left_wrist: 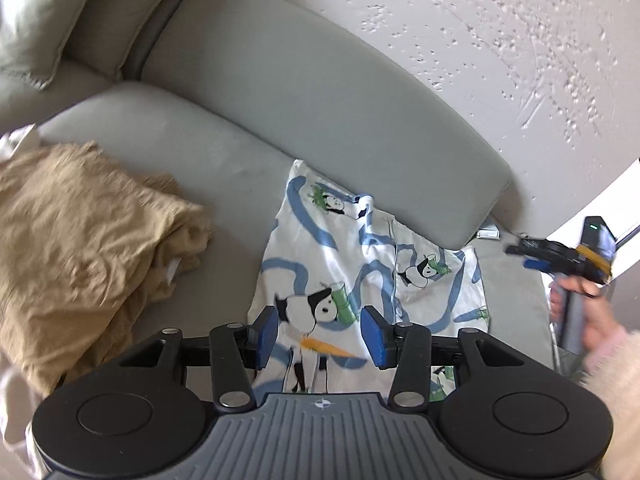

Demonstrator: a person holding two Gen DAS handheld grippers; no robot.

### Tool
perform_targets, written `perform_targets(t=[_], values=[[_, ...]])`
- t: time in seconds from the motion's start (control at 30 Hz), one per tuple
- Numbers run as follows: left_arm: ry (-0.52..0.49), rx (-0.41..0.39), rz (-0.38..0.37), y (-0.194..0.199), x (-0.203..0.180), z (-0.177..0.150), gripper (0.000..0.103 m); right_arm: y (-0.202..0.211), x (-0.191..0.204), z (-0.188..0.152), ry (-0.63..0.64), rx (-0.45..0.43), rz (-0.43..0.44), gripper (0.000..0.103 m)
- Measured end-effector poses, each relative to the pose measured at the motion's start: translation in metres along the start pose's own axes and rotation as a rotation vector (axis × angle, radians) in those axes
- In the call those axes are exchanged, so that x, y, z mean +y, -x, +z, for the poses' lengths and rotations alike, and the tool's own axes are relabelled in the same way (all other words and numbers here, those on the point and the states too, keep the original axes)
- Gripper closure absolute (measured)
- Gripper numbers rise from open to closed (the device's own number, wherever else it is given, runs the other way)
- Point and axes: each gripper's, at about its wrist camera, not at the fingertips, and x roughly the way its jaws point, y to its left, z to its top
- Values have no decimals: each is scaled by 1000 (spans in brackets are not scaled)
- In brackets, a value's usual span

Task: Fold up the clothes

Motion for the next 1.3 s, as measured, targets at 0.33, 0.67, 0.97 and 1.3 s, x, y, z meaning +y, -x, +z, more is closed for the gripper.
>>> perform_targets(t=[0.33,0.67,0.97,1.3], values=[[-168,0,168,-175,-24,95,58,-34,-59,-2,-98,69,-6,54],[-116,125,161,-314,10,161,53,-149,-84,33,-204,230,78,49],[35,200,87,-364,19,169,58,-198,-101,46,-295,256,162,60],[-89,156,78,-333,-4,157,103,-205,-68,47,-195,254,87,102]])
